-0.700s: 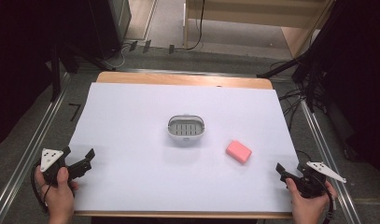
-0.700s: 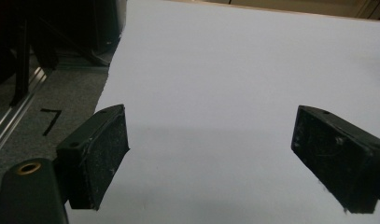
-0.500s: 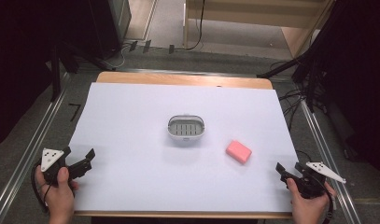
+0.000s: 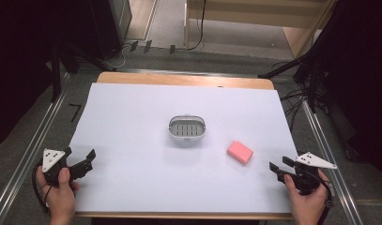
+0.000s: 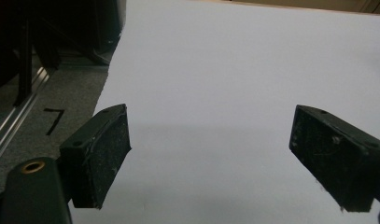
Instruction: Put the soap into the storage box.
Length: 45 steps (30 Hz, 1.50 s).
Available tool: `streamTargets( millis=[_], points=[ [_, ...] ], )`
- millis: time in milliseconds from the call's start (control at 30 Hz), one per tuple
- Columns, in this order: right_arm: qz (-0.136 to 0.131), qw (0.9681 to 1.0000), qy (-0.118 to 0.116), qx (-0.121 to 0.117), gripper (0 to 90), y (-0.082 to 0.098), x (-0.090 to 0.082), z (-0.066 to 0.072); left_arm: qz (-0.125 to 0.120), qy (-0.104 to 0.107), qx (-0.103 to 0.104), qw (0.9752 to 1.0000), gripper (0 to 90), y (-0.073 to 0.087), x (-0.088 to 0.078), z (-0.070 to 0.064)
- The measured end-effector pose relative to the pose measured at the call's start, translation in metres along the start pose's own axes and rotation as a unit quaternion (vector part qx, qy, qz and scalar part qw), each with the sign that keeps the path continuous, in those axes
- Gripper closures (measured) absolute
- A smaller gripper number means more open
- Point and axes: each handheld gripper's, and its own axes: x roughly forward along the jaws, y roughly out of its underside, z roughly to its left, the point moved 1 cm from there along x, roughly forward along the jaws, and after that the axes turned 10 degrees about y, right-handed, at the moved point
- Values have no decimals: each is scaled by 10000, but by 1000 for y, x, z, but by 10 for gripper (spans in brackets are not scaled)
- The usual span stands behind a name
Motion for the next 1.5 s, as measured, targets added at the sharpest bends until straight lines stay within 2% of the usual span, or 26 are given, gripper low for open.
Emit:
streamTargets(
  millis=[133,167,200,300,367,500,633,667,767,967,1167,1200,1400,1433,1500],
  points=[
    [152,9996,-232,-99,253,-7,6,1,19,-6,5,10000,129,0,0,0],
    [253,9987,-366,-258,237,-10,10,3,-6,-4,6,10000,130,0,-1,0],
    [316,9982,-392,-325,230,-11,12,5,-14,3,12,10000,130,0,-1,0],
    [393,9975,-401,-440,232,-14,15,6,-3,12,6,10000,130,0,-1,0],
    [550,9947,-540,-676,238,-21,21,8,-23,11,20,10000,130,0,-1,0],
    [616,9924,-716,-787,283,-30,27,13,-8,27,18,10000,130,0,-1,0],
    [627,9908,-686,-984,282,-37,32,18,-13,53,18,10000,130,0,-1,0],
    [623,9896,-732,-1067,275,-44,35,21,-45,88,29,9999,130,0,-2,0],
    [621,9891,-740,-1113,271,-49,37,23,-63,99,34,9999,131,0,-2,0],
    [749,9838,-860,-1385,206,-66,45,37,-49,119,44,9999,132,0,-2,0],
    [832,9823,-915,-1405,174,-72,51,42,-35,126,52,9999,131,0,-2,0],
    [891,9809,-948,-1443,167,-73,54,45,-33,123,62,9999,132,0,-2,0],
    [982,9786,-991,-1513,164,-77,60,52,-26,110,49,9999,132,0,-1,0],
    [1004,9770,-1009,-1586,163,-79,63,56,-24,117,54,9999,132,0,-1,0],
    [1045,9763,-1002,-1612,162,-81,64,60,-23,129,47,9999,132,0,-1,0]
  ],
)
